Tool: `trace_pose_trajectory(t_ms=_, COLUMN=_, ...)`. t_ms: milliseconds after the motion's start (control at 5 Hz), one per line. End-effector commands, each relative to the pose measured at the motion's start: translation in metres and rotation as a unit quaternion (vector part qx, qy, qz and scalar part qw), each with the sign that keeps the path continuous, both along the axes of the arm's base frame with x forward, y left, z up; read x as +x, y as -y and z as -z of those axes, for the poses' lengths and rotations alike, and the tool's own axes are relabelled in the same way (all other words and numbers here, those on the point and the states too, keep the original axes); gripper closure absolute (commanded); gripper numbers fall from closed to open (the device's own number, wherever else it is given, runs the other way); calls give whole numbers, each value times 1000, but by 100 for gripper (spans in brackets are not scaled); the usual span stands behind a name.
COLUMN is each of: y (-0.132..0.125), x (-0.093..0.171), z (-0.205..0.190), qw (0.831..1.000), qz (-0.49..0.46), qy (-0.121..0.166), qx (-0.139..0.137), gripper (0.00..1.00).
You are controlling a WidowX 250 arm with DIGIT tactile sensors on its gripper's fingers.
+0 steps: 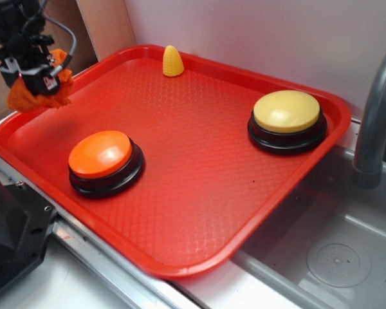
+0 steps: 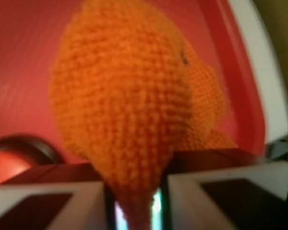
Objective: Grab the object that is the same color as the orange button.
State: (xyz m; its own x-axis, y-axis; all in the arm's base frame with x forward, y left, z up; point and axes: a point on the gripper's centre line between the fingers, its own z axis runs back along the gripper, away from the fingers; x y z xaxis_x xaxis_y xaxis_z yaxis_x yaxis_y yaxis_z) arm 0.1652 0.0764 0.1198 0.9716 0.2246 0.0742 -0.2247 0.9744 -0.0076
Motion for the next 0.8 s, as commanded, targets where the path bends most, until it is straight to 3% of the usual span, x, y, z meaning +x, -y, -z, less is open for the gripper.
trace_pose_trajectory(t_ms=0, y=23, x=6, z=-107, qw=994, qz=86, qy=60, qx=27, gripper=100)
trace_pose_trajectory(t_ms=600, y=31, x=41, z=-100, qw=994, qz=98, qy=26, qx=30, gripper=100)
